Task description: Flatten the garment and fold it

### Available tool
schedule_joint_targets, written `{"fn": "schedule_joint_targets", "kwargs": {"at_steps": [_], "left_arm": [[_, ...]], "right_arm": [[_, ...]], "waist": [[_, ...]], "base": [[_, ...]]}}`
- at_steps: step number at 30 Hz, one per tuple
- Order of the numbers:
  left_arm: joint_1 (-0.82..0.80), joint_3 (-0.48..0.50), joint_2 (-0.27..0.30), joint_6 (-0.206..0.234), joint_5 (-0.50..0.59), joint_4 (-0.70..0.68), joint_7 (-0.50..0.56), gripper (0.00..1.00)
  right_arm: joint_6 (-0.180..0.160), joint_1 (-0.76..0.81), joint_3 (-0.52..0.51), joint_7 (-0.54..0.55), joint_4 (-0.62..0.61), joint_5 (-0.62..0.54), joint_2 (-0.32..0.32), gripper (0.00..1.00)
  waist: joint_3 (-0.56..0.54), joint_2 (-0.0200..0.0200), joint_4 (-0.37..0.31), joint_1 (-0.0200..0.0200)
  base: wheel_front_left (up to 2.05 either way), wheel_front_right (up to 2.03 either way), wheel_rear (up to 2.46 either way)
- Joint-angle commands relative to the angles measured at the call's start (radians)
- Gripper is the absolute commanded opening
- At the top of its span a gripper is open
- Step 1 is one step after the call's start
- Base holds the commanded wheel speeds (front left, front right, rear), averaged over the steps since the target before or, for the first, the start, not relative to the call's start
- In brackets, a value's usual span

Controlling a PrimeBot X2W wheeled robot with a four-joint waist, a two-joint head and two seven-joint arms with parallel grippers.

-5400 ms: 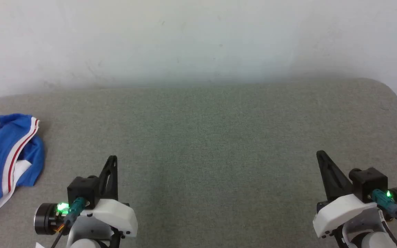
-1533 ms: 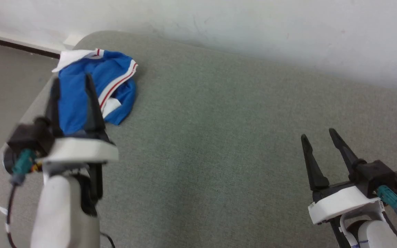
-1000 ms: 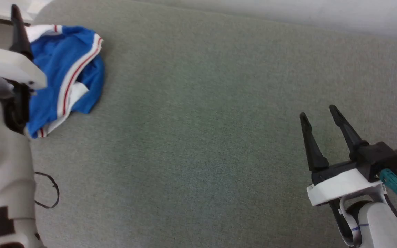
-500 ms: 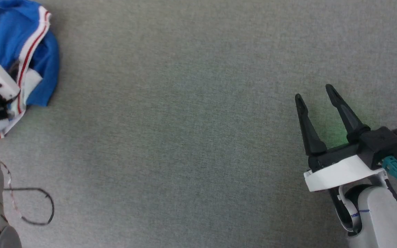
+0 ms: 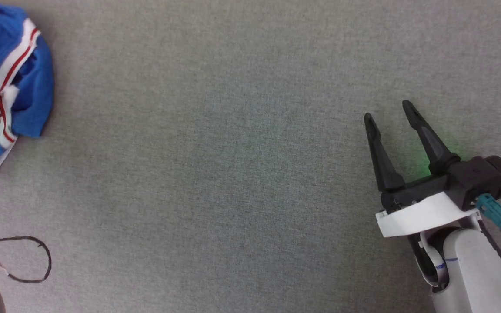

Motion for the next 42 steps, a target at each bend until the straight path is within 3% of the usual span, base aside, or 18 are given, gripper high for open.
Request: {"fn": "schedule_joint_targets", "kwargs": {"at_steps": [1,12,18,23,28,34,42], "left_arm": [[0.015,-0.011,-0.01,0.007,0.013,-0.011,-0.028,0.0],[-0.024,-0.079,0.03,0.062,0.146,-0.194,-0.528,0.0],[-0.071,-0.134,0.021,0.055,0.199,-0.219,-0.733,0.0],[-0.086,-0.182,-0.041,0.038,0.212,-0.251,-0.792,0.0],[-0.032,-0.234,-0.157,0.015,0.197,-0.314,-0.808,0.0],[0.124,-0.29,-0.304,-0.007,0.151,-0.386,-0.803,0.0],[0.424,-0.35,-0.392,-0.007,0.11,-0.474,-0.793,0.0]], "right_arm": [[-0.001,-0.009,0.001,-0.008,0.005,-0.009,-0.001,1.0],[-0.001,0.032,-0.015,-0.046,0.065,0.001,0.031,1.0],[-0.001,0.067,-0.065,-0.058,0.083,0.011,0.039,1.0],[-0.001,0.103,-0.105,-0.064,0.094,0.033,0.041,1.0],[-0.001,0.139,-0.118,-0.066,0.099,0.055,0.041,1.0],[-0.001,0.17,-0.115,-0.061,0.108,0.071,0.041,1.0],[-0.001,0.232,-0.107,-0.049,0.124,0.085,0.041,1.0]], "waist": [[-0.036,-0.0002,-0.002,-0.0001],[-0.234,-0.0002,-0.03,-0.0001],[-0.311,-0.0002,-0.065,-0.0001],[-0.369,-0.0002,-0.112,-0.0001],[-0.415,-0.0002,-0.179,-0.0001],[-0.456,-0.0002,-0.274,-0.0001],[-0.502,-0.0002,-0.335,-0.0001]], "base": [[0.0,0.0,0.0],[0.0,0.0,0.0],[0.0,0.0,0.0],[0.0,0.0,0.0],[0.0,0.0,0.0],[0.0,0.0,0.0],[0.0,0.0,0.0]]}}
